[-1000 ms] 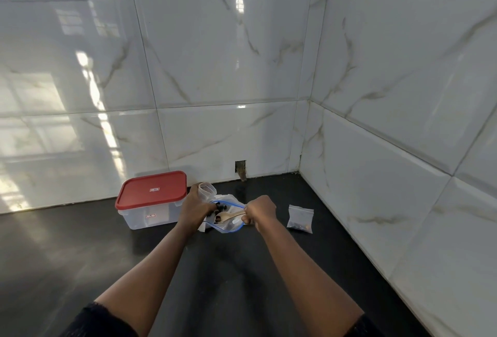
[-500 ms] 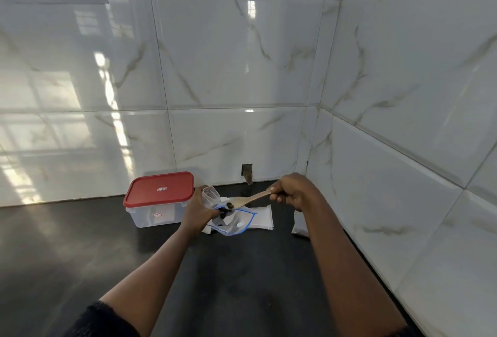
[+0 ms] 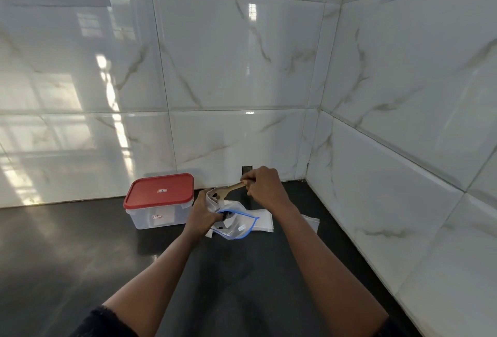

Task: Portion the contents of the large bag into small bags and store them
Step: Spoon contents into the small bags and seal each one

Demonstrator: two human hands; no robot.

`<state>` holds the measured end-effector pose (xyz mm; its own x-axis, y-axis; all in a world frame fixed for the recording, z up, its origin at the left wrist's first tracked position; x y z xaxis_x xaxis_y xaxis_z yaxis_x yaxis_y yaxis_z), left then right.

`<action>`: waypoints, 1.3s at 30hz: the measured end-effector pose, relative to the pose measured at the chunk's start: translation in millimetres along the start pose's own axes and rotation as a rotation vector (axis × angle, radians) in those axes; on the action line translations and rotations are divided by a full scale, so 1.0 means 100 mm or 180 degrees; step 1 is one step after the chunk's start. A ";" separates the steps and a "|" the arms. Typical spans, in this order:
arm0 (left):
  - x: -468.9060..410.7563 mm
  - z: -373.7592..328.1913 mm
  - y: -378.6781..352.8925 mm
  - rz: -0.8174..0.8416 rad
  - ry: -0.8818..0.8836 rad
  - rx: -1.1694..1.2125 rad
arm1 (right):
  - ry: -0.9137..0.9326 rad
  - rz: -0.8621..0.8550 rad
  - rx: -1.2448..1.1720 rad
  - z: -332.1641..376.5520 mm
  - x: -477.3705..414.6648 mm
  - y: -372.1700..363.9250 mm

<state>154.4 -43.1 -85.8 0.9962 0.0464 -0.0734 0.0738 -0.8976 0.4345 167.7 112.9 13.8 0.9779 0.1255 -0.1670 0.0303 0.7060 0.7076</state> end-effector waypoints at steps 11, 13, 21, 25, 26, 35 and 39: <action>-0.04 0.02 0.02 -0.0147 -0.0012 0.0142 | 0.0413 -0.0162 0.0678 0.16 0.10 0.17; -0.03 0.00 0.03 -0.0144 -0.0029 0.0154 | 0.0350 -0.0003 0.0849 0.14 0.12 0.18; -0.03 0.06 0.06 -0.0129 0.0070 0.0150 | -0.0009 -0.0021 0.1146 -0.06 0.18 -0.08; -0.04 0.06 0.05 -0.0090 0.0059 -0.0022 | -0.0102 0.0288 0.1317 -0.13 0.27 -0.43; -0.03 0.05 0.04 -0.0096 0.0049 -0.0054 | -0.0065 0.0305 0.1283 -0.15 0.29 -0.53; 0.01 0.02 0.07 0.0078 -0.0275 -0.0315 | 0.1172 0.1271 0.1869 -0.22 0.62 -1.03; 0.04 0.07 0.09 0.0084 -0.0335 -0.0390 | 0.1072 0.0771 0.1699 -0.27 0.55 -1.06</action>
<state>158.4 -54.5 -88.1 0.9881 -0.0284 -0.1515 0.0592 -0.8375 0.5432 212.8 63.8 -89.4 0.8548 0.5082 -0.1046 0.0008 0.2003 0.9797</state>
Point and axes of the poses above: each hand's wrist, its own x-axis away from the middle knuckle, its own y-axis out of the back of the hand, z = x × y, the point moved 4 cm from there along -x, towards the middle knuckle, and after that the axes turned 2 degrees about z, right-handed, at the moved point
